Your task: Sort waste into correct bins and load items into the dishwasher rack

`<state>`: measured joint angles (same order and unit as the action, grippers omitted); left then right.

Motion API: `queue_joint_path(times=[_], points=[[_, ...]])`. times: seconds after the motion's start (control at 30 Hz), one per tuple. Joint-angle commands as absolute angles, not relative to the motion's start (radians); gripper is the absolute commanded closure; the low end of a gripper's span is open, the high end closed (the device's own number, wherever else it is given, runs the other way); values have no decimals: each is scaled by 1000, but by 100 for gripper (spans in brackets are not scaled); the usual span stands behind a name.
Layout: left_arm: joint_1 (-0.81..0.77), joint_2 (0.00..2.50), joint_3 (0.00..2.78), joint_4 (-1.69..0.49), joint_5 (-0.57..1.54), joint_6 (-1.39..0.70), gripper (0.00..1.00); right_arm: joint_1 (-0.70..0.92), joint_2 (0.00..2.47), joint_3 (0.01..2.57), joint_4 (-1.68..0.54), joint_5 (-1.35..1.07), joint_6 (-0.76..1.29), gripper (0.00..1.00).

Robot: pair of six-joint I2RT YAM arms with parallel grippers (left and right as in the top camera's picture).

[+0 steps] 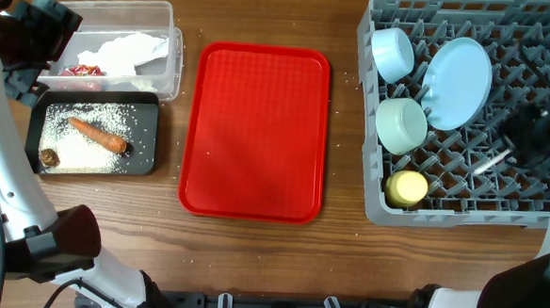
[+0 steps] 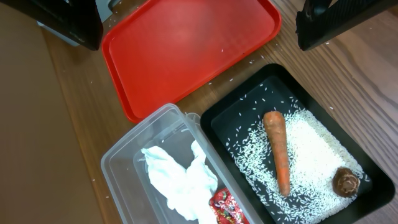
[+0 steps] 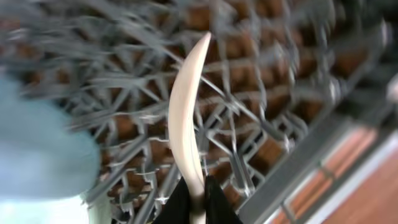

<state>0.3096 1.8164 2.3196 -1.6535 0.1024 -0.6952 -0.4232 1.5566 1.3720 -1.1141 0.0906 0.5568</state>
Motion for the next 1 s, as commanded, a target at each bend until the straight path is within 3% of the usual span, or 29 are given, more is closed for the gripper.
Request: queue_joint_path(times=[0.0, 0.13, 0.17, 0.2, 0.23, 0.6, 0.73, 0.97], points=[[313, 1818, 2321, -1654, 92, -712, 0, -452, 1565, 1305, -1122, 109, 870, 96], [313, 1818, 2321, -1654, 92, -712, 0, -464, 1565, 1251, -1120, 110, 978, 96], [313, 1818, 2321, -1654, 92, -712, 0, -464, 1565, 1247, -1116, 109, 993, 68], [313, 1818, 2321, -1654, 92, -712, 0, -463, 1565, 1244, -1111, 109, 997, 23], [313, 1818, 2321, -1654, 92, -712, 0, -463, 1565, 1243, -1109, 115, 994, 0], [313, 1818, 2321, -1654, 92, -712, 0, -463, 1515, 1261, -1044, 38, 782, 0], [313, 1818, 2321, -1654, 92, -712, 0, -463, 1375, 1265, -957, -199, 591, 0], [313, 1818, 2321, -1654, 92, -712, 0, -435, 1144, 1265, -949, -493, 436, 0]])
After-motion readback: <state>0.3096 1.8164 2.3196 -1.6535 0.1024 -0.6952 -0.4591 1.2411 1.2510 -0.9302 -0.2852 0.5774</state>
